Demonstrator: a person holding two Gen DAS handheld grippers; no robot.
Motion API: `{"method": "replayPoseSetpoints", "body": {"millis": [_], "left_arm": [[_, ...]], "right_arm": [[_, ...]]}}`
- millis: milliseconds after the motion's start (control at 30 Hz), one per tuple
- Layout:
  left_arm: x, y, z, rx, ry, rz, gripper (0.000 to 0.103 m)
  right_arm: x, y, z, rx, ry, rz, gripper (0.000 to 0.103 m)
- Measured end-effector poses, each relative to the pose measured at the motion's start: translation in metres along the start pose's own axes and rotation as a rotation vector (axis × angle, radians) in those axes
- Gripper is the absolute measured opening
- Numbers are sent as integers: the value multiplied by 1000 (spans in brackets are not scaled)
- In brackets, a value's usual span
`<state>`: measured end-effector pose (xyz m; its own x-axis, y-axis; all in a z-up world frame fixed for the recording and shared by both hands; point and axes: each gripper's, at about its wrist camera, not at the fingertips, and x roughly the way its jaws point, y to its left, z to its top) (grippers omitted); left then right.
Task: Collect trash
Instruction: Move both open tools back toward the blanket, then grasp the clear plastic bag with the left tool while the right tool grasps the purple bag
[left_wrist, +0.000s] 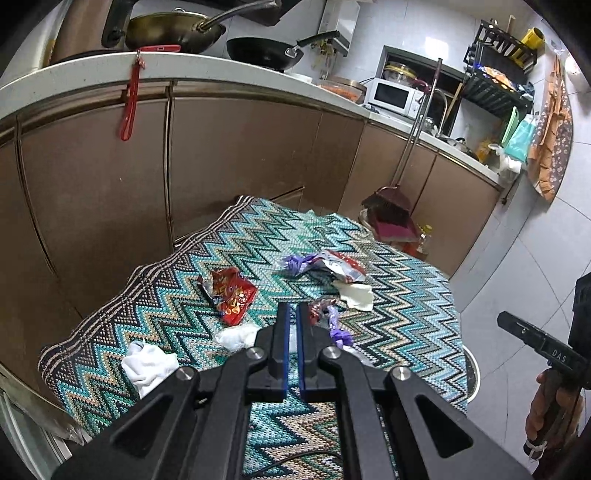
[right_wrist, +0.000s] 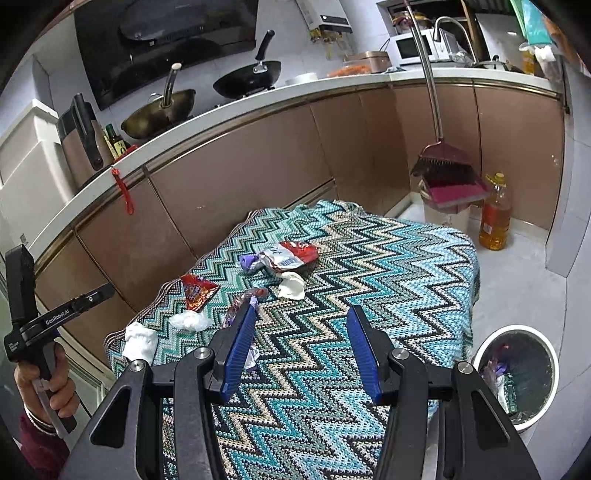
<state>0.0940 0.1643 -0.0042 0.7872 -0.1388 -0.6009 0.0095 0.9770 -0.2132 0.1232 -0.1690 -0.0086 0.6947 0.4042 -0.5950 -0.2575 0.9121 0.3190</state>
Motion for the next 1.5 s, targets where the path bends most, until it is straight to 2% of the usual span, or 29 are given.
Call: {"method": "replayPoseSetpoints", "body": {"millis": [267,633,700,733,767,867,967,1100,1267,1367,1500], "left_arm": [[21,9,-6,8,38,13,4],[49,17,-14,16,93,-12,4],[55,16,-16,30,107,-27,20],[57,14,-19,43,113,-28,50],[59,12,-21,65,111,-31,67],[66,6,-26,112,130,-38,67],[78,9,-29,90,162,-50,67],[95,19,-28,55,185,-19,67],[129,44,-20,-66,261,93,67],[146,59,-21,-175,306,80,67],[159,68,-28,-245,346,85,66]], "right_arm": [[25,0,-1,-3,42,10,51],[57,2,-3,-11,91,27,51],[63,4,-4,-15,101,35,51],[66,5,-4,-19,107,39,51],[70,6,-5,-24,116,45,51],[80,11,-7,-36,135,58,51],[92,14,-10,-39,158,72,51],[110,24,-18,-59,198,94,51],[132,40,-26,-98,250,118,51],[148,49,-27,-111,279,136,51],[170,57,-30,-125,322,151,51]]}}
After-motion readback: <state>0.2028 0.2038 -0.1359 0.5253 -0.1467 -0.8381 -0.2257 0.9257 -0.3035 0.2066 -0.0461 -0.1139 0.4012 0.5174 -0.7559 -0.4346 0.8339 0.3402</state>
